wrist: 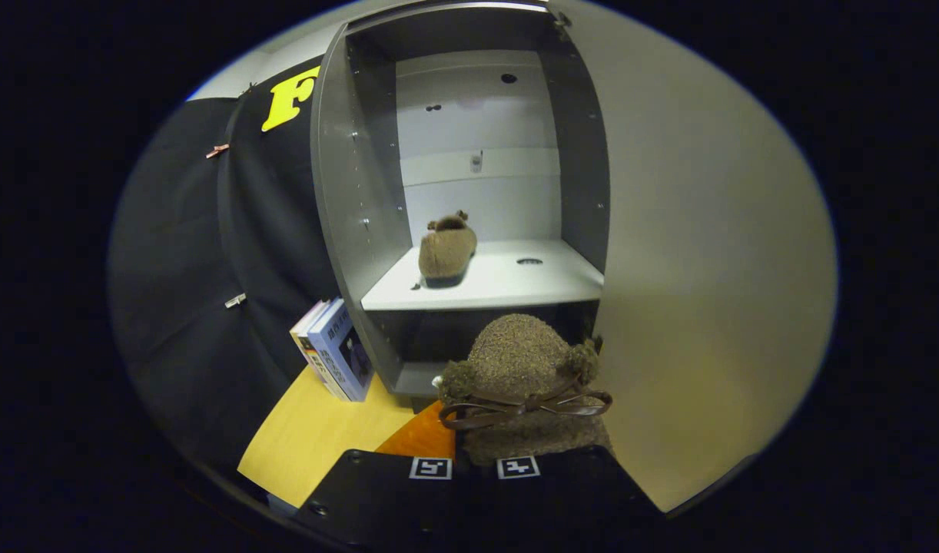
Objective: Open the shoe cabinet door, grab the shoes and put them into the shoe cabinet, then close the shoe cabinet door.
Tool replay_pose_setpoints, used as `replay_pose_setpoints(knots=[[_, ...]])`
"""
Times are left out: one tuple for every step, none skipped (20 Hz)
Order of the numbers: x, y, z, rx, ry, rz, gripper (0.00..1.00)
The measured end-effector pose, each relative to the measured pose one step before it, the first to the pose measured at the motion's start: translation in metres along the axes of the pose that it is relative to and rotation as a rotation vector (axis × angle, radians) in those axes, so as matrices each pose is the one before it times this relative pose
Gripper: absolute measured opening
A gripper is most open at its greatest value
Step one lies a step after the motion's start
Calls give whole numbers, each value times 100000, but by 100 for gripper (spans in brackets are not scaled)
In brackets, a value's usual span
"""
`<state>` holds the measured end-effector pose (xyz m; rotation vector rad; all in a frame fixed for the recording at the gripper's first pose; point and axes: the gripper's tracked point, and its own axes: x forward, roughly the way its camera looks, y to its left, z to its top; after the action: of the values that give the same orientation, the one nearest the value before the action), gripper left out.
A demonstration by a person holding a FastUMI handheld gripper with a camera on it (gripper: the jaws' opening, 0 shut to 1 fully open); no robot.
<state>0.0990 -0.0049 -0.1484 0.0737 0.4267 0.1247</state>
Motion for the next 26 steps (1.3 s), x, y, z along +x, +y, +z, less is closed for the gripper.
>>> replay_pose_setpoints(knots=[[741, 176, 1745, -394, -656, 722, 7], [926, 59, 1533, -216, -864, 504, 7], [967, -47, 1669, -339, -629, 364, 7], [1031, -82, 1561, -174, -1225, -217, 7], [1100, -283, 1435, -933, -525, -509, 7], [1342, -199, 1484, -872, -1240, -642, 7], [1168, -345, 1122, -1206, 42, -594, 7], [1468, -293, 851, -1621, 772, -452, 7], [1230, -282, 695, -352, 454, -477, 7], [1488, -50, 709, -326, 889, 233, 7], [1257, -84, 745, 579, 20, -73, 7], [1389, -173, 654, 543, 74, 88, 6], [1387, -129, 478, 125, 317, -457, 7], [1370, -184, 357, 173, 433, -368, 7], [1519, -103, 231, -315, 736, -301, 6], [1533, -60, 213, -201, 631, -34, 6], [1490, -166, 38, 131, 634, 26, 7], [1324, -135, 126, 386, 337, -277, 7], [1218, -227, -91, 896, 778, -468, 7], [1324, -163, 4, 1060, 372, -22, 6], [1181, -234, -50, 1456, 541, -128, 6], [1143, -285, -260, 1414, 1174, -191, 7], [1129, -240, -194, 1133, 931, -730, 7], [845, -254, -303, 1088, 1372, -738, 7], [831, -195, -23, 387, 519, -749, 7], [673, -180, -104, -305, 457, -791, 6]])
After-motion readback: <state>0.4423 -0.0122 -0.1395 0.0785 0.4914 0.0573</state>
